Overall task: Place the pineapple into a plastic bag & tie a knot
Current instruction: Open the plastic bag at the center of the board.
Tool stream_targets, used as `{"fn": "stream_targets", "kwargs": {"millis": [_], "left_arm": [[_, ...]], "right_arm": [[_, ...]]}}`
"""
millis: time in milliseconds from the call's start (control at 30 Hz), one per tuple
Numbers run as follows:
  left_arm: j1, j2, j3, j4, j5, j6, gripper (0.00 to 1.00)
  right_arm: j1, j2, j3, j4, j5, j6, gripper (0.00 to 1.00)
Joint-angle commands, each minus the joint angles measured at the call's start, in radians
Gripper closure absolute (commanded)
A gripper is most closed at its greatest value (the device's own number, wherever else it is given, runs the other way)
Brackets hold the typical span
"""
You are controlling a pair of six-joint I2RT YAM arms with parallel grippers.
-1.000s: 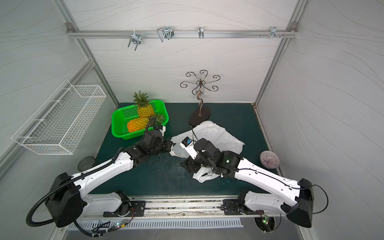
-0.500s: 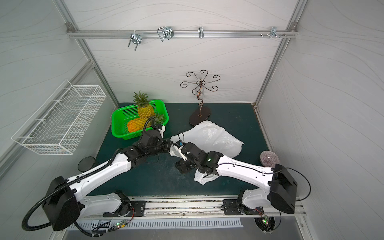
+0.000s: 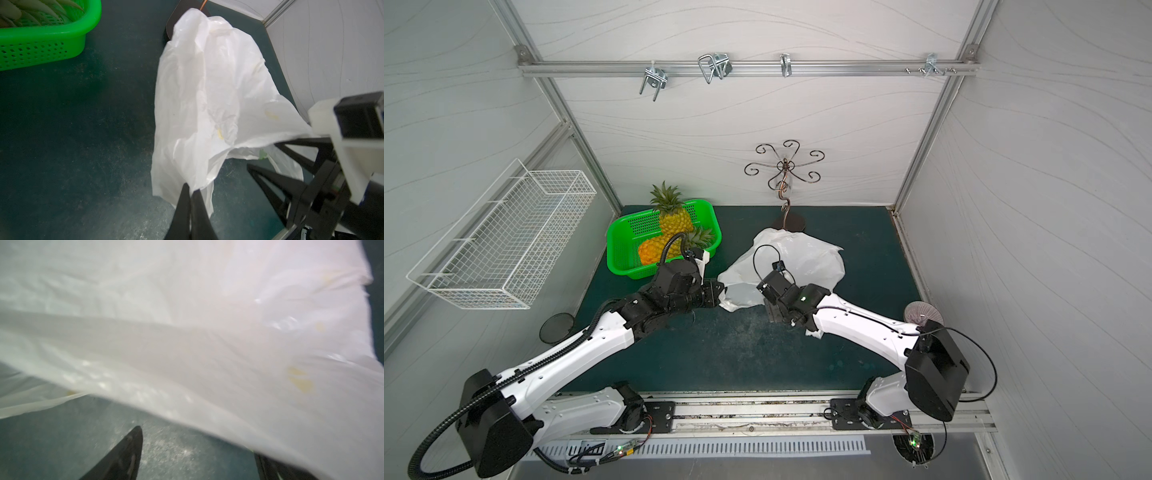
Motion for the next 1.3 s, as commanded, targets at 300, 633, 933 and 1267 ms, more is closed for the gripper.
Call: {"fn": "stream_targets", "kwargs": {"millis": [300, 633, 933, 1267], "left_arm": [[-0.017, -0.010, 0.021, 0.032, 0.237, -0.091, 1.00], [-0.016, -0.012, 0.061, 0.062, 0.209, -0.115, 1.00], [-0.017, -0.012, 0.060, 0.080, 0.220, -0.084, 1.00], [-0.017, -0.034, 0.039, 0.057, 0.230, -0.114, 1.00]], "right_arm": [[-0.076, -0.132, 0.071, 0.129, -0.176, -0.251, 0.16], [-0.077, -0.399, 0.145, -0.098, -0.683, -0.541, 0.15], [-0.077, -0.301, 0.052, 0.073, -0.404, -0.990, 0.13], [-0.175, -0.052, 0.015, 0.277, -0.359, -1.079, 0.23]]}}
